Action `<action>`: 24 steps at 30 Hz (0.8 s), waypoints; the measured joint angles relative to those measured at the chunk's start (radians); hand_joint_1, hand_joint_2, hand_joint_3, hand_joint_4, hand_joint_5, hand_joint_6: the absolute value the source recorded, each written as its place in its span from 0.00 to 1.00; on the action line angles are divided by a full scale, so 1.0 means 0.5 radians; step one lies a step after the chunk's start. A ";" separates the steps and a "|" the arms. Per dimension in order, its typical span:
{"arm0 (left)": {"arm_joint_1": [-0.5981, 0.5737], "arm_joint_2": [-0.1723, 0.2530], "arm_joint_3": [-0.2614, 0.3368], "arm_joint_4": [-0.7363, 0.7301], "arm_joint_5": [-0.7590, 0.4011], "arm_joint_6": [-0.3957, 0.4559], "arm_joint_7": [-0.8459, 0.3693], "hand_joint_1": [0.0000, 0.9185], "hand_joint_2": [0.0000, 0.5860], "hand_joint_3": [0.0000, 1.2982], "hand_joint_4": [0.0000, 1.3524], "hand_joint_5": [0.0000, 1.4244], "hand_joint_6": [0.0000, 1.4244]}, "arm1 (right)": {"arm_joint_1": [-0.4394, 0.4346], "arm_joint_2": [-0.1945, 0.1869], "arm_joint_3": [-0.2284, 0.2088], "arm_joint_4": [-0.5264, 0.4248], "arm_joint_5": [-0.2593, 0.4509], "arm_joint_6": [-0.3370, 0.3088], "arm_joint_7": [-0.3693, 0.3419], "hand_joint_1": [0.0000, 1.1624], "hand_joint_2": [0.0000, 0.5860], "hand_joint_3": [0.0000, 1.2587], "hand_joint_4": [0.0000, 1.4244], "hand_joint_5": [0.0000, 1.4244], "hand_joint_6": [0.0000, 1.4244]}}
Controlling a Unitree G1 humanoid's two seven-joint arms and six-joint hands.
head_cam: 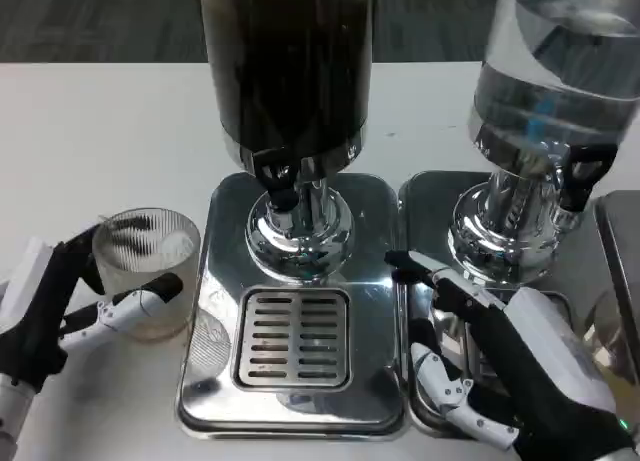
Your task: Grasp the cup under the faucet to collect the drink, then remove the cup.
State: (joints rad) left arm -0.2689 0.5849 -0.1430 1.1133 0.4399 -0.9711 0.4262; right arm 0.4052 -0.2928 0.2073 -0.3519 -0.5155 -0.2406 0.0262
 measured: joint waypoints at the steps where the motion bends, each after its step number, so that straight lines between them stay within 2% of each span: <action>1: 0.003 0.000 0.010 -0.015 0.000 -0.017 0.000 0.20 0.35 0.30 0.35 0.48 0.53 | 0.000 0.000 -0.001 0.000 0.001 0.000 0.000 0.41 1.00 0.13 0.15 0.12 0.19; 8: 0.008 -0.019 0.016 -0.127 0.013 -0.091 0.003 0.21 0.34 0.29 0.35 0.48 0.52 | -0.002 0.000 -0.008 -0.005 0.011 0.000 0.006 0.41 1.00 0.13 0.15 0.12 0.19; 19: -0.018 -0.162 -0.062 -0.095 0.094 -0.090 -0.022 0.20 0.33 0.29 0.35 0.48 0.52 | 0.008 0.004 -0.030 -0.036 0.030 0.000 0.012 0.41 1.00 0.13 0.15 0.12 0.19; 24: -0.048 -0.183 -0.080 -0.060 0.099 -0.074 -0.029 0.20 0.33 0.29 0.35 0.48 0.52 | 0.033 0.011 -0.047 -0.080 0.032 0.001 0.012 0.41 1.00 0.13 0.16 0.13 0.19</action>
State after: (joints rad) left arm -0.2930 0.4933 -0.1829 1.0830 0.4894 -1.0080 0.4118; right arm 0.4215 -0.2873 0.1839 -0.3919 -0.4997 -0.2402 0.0323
